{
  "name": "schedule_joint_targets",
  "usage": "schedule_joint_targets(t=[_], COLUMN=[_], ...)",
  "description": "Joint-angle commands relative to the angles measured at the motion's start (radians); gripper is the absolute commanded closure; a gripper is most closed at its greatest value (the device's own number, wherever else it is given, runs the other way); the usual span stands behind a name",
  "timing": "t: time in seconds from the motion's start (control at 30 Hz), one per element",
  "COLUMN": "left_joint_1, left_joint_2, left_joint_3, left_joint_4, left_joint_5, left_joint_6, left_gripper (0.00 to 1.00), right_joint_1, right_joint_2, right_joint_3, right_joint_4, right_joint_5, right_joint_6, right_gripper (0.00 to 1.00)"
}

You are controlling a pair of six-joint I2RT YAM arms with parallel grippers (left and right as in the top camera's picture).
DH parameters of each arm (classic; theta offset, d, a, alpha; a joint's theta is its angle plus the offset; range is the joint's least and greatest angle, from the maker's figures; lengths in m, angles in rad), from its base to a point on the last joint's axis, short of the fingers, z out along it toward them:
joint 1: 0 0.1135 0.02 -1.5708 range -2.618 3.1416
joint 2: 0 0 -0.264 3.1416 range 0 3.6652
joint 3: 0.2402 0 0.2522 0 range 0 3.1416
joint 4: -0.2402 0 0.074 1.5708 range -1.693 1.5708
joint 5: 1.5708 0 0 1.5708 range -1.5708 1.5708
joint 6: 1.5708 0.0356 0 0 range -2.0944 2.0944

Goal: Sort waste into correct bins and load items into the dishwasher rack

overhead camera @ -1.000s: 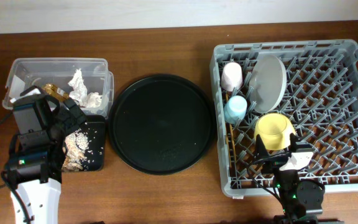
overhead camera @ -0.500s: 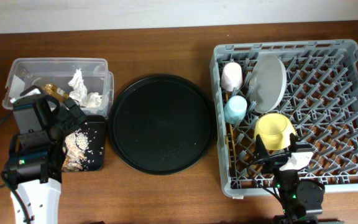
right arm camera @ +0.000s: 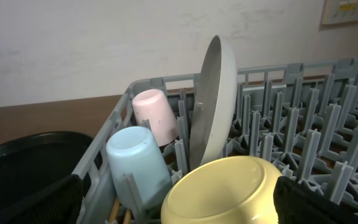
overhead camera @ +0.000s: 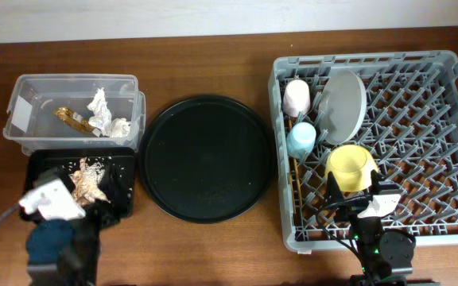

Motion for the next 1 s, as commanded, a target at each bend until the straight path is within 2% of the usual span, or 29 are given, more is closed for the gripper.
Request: schedule_joint_targets(t=[0.0, 0.1, 0.13, 0.2, 0.23, 0.27, 0.33, 0.43, 0.57, 0.6, 0.97], left_joint_1=[-0.005, -0.005, -0.005, -0.006, -0.006, -0.006, -0.006, -0.007, -0.061, -0.077, -0.082], left_joint_2=[-0.152, -0.236, -0.261, -0.316, -0.332, -0.351, -0.395, -0.438, -0.465, -0.465, -0.465], left_joint_3=[-0.224, -0.421, -0.477, -0.616, -0.663, -0.711, -0.789, -0.805, -0.804, -0.804, -0.804], left_joint_4=[-0.006, 0.076, 0.165, 0.462, 0.555, 0.641, 0.715, 0.650, 0.642, 0.642, 0.642], left_joint_5=[-0.004, -0.021, 0.014, 0.061, 0.068, 0.068, 0.068, 0.069, 0.144, 0.144, 0.144], left_joint_6=[-0.010, -0.010, -0.010, -0.010, -0.010, -0.010, -0.009, 0.046, 0.351, 0.377, 0.377], left_gripper=[0.01, 0.01, 0.01, 0.01, 0.01, 0.01, 0.01, 0.01, 0.01, 0.01, 0.01], right_joint_1=[-0.007, -0.007, -0.007, -0.007, -0.007, -0.007, -0.007, -0.007, -0.007, -0.007, -0.007], right_joint_2=[-0.008, -0.008, -0.008, -0.008, -0.008, -0.008, -0.008, -0.008, -0.008, -0.008, -0.008], right_joint_3=[-0.008, -0.008, -0.008, -0.008, -0.008, -0.008, -0.008, -0.008, -0.008, -0.008, -0.008], right_joint_4=[-0.001, -0.001, -0.001, -0.001, -0.001, -0.001, -0.001, -0.001, -0.001, -0.001, -0.001], right_joint_5=[-0.009, -0.009, -0.009, -0.009, -0.009, -0.009, -0.009, -0.009, -0.009, -0.009, -0.009], right_joint_6=[0.012, 0.012, 0.012, 0.012, 0.012, 0.012, 0.012, 0.012, 0.012, 0.012, 0.012], right_gripper=[0.02, 0.02, 0.02, 0.02, 0.02, 0.02, 0.02, 0.02, 0.02, 0.02, 0.02])
